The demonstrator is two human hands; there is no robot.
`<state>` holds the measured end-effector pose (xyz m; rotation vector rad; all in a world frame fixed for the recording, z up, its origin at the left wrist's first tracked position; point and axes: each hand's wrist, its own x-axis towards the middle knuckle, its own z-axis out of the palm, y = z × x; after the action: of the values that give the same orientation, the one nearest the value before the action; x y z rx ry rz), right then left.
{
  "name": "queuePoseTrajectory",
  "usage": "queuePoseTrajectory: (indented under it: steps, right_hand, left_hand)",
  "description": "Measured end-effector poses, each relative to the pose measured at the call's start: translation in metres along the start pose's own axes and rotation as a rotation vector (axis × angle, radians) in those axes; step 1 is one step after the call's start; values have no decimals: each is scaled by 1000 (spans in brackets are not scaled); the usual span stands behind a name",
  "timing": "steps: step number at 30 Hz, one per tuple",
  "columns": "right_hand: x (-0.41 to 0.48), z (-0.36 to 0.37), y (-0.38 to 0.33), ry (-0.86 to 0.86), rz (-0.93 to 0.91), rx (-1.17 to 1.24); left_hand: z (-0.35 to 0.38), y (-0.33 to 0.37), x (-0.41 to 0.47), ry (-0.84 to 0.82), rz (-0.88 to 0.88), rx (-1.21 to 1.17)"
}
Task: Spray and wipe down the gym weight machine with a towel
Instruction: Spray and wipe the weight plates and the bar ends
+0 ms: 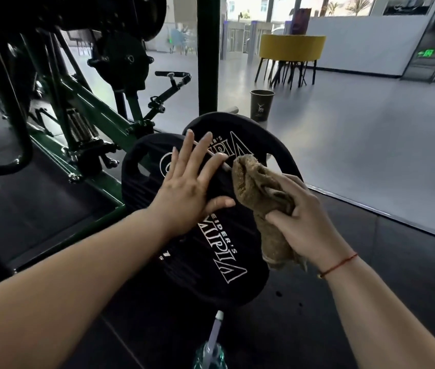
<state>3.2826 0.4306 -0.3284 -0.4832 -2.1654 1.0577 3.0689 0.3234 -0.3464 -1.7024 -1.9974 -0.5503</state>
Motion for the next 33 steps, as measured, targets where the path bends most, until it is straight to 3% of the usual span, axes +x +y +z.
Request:
queuePoseTrajectory:
  steps: [9, 12, 17, 20, 23, 26, 30, 33]
  right_hand:
    - [-39, 2, 25, 48, -8, 49]
    - [-55, -2, 49, 67, 103, 152]
    - [-30, -6, 37, 204, 131, 230]
    - [3, 5, 1, 252, 98, 280]
    - [15, 29, -20, 144, -63, -87]
    - [1, 44, -14, 164, -177, -395]
    - [-38, 43, 29, 260, -285, -300]
    - [-80, 46, 60, 255, -228, -234]
  left_hand:
    - [-33, -37, 14, -121, -324, -329]
    - [-43, -45, 18, -193, -386, -243]
    - [-42, -20, 14, -203, -155, -123]
    - [-31, -6, 15, -114, -174, -193]
    - [-23, -8, 11, -39, -140, -205]
    - [-17, -17, 6, 14, -70, -202]
    - [-11, -13, 7, 56, -99, -201]
    - [-10, -9, 6, 69, -109, -221]
